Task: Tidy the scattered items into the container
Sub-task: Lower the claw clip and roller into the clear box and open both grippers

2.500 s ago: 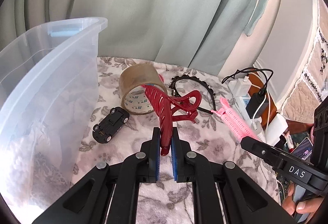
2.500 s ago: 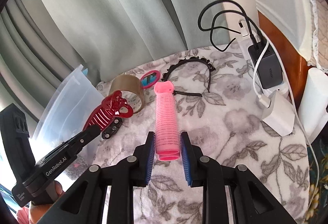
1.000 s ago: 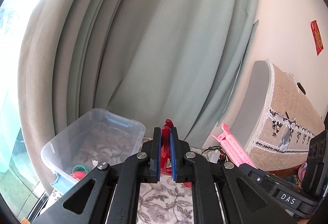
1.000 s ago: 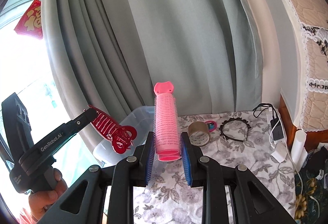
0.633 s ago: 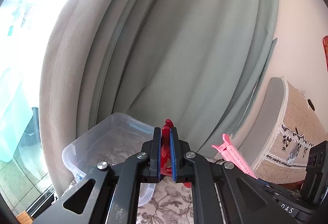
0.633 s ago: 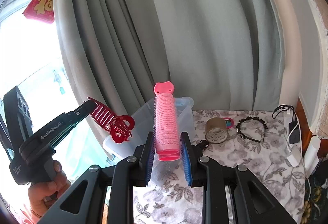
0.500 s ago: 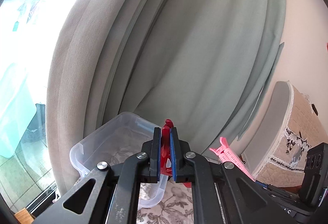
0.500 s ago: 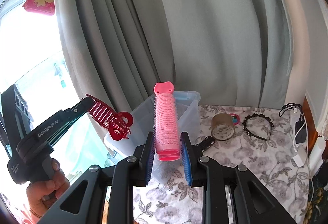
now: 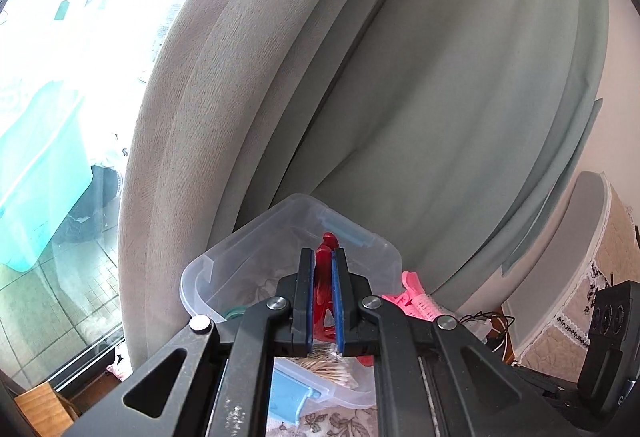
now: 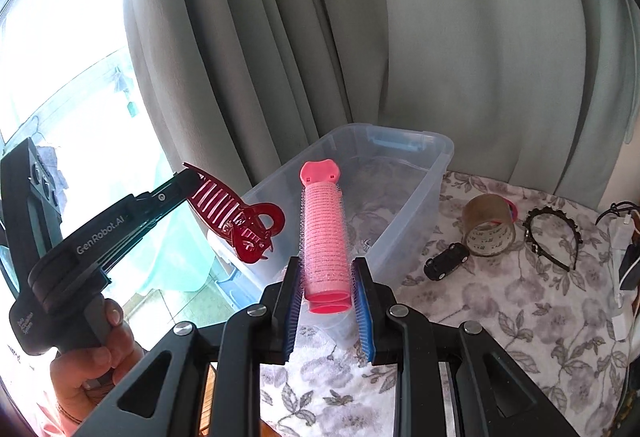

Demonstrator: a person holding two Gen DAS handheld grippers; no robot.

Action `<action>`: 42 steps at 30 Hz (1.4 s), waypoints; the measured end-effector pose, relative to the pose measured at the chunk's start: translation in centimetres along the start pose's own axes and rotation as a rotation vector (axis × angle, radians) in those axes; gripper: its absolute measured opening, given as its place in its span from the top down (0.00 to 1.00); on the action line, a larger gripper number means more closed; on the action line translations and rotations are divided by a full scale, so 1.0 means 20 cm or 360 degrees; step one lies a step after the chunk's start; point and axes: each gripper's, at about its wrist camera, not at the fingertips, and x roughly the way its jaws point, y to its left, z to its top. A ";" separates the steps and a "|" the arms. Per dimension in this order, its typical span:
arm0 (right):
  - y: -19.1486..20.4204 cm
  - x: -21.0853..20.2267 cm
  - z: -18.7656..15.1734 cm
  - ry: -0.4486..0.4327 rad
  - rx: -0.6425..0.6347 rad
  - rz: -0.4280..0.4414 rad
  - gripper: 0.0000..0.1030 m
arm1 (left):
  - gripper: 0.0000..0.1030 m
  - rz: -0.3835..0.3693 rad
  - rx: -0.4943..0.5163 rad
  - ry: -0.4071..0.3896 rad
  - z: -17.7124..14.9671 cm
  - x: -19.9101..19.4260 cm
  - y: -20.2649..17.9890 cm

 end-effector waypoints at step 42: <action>-0.05 0.49 0.06 0.0156 0.0021 0.0092 0.74 | 0.92 0.0103 -0.0035 0.0191 -0.15 0.39 0.16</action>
